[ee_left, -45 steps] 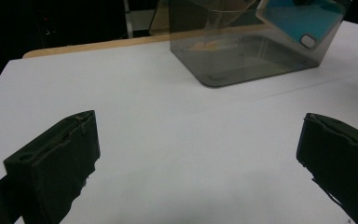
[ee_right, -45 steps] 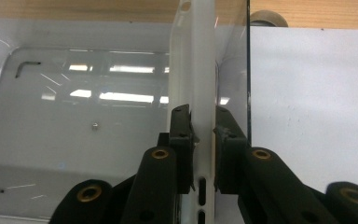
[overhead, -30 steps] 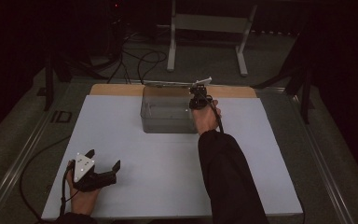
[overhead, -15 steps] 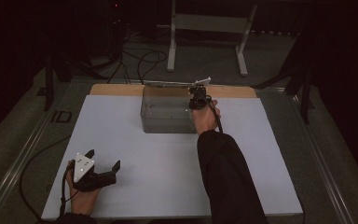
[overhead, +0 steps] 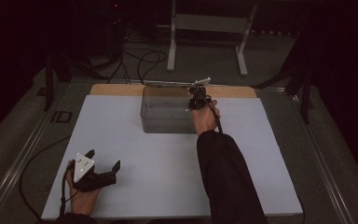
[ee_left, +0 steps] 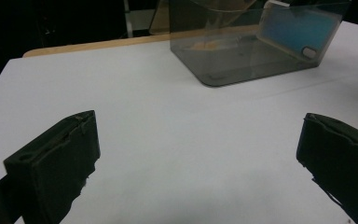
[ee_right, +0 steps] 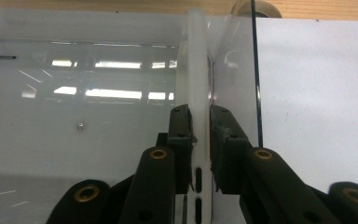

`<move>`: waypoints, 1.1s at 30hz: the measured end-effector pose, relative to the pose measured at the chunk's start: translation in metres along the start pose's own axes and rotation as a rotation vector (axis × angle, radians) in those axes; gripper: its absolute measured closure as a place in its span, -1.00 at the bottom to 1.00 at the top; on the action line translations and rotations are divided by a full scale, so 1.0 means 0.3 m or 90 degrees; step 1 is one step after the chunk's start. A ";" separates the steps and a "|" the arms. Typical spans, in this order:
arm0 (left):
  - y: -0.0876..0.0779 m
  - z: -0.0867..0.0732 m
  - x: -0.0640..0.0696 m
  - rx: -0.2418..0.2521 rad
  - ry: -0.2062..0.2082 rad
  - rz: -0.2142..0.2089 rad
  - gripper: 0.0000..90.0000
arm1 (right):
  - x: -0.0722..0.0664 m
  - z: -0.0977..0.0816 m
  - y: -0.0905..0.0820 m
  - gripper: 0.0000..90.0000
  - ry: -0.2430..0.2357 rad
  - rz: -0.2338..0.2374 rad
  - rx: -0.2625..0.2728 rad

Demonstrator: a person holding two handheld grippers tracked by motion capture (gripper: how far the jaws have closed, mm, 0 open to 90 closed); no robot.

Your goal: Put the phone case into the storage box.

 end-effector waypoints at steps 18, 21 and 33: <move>0.001 -0.001 0.001 -0.002 0.001 -0.001 -0.99 | -0.007 -0.004 -0.006 0.80 -0.005 -0.013 0.000; 0.002 -0.001 0.002 -0.003 0.000 0.000 -0.99 | -0.008 -0.005 -0.005 0.79 -0.007 -0.015 0.000; 0.002 -0.002 0.002 -0.003 0.000 -0.001 -0.99 | -0.016 -0.001 -0.028 0.59 -0.031 -0.008 0.027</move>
Point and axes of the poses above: each handheld gripper's, and its own axes: y roughly forward along the jaws, z roughly out of its top, x roughly to its right, the point moved 3 cm from there along y, roughly forward along the jaws, and after that the axes turned 10 degrees about -y, right-handed, at the moved point
